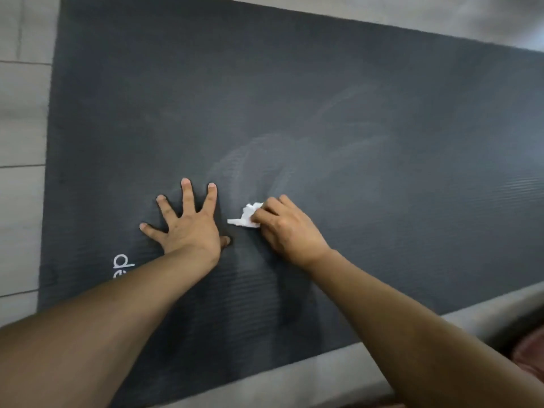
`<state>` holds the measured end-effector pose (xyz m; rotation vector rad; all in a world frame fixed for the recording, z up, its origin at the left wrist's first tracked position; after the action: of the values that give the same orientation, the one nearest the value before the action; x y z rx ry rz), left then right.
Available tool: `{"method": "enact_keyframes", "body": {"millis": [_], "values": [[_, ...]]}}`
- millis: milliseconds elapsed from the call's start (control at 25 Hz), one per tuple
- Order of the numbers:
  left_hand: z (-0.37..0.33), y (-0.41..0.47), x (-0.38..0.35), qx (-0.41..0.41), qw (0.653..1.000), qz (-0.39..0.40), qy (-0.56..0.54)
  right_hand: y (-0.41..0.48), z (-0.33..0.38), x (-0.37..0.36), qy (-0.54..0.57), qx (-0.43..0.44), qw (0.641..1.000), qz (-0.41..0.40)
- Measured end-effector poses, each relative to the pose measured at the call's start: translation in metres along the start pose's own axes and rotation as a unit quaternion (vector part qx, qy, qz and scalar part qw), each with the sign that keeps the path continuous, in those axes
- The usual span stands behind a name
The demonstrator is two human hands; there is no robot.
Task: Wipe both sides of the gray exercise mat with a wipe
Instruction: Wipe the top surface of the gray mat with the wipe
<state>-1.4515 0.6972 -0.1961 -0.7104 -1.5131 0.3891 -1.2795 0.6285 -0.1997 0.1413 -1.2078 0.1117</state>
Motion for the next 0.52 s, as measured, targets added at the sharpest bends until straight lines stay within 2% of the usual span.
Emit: {"method": "enact_keyframes", "body": {"millis": [40,80,120,160,200,240,360,440,520], "values": [[0.000,0.001,0.001,0.002,1.000,0.000,0.004,0.002,-0.026,0.011,-0.021,-0.075,0.996,-0.035],[0.000,0.002,0.002,0.002,1.000,0.001,0.007,0.001,-0.051,0.024,-0.023,-0.197,0.977,-0.077],[-0.002,0.002,0.001,0.003,1.000,0.001,0.006,-0.003,-0.070,0.031,-0.014,-0.312,0.943,-0.117],[-0.002,0.003,0.001,0.007,1.000,0.001,0.003,-0.005,-0.075,0.031,-0.006,-0.375,0.917,-0.137],[-0.001,0.002,0.002,0.009,1.000,0.000,0.000,-0.006,-0.064,0.026,-0.004,-0.378,0.915,-0.141],[-0.001,0.002,0.002,0.007,1.000,-0.003,0.000,-0.010,-0.042,0.018,0.007,-0.347,0.927,-0.142],[0.003,-0.006,0.003,-0.015,1.000,-0.018,0.013,-0.046,0.049,-0.012,0.065,-0.160,0.980,-0.100],[0.005,-0.018,-0.004,-0.049,0.996,-0.056,0.038,-0.083,0.095,-0.025,0.097,-0.046,0.994,-0.018],[-0.002,-0.040,-0.017,-0.098,0.988,-0.099,0.071,-0.113,0.095,-0.023,0.093,0.039,0.994,0.050]]}}
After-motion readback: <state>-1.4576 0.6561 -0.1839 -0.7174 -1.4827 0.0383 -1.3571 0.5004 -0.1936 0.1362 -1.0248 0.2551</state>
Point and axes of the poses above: each hand's wrist, its own y-axis towards the middle knuckle, its own x-axis out of the back of the hand, z = x × y, the point moved 2 cm from there along y, towards the middle knuckle, and after that the axes turned 7 degrees about y, right-handed, at the moved point
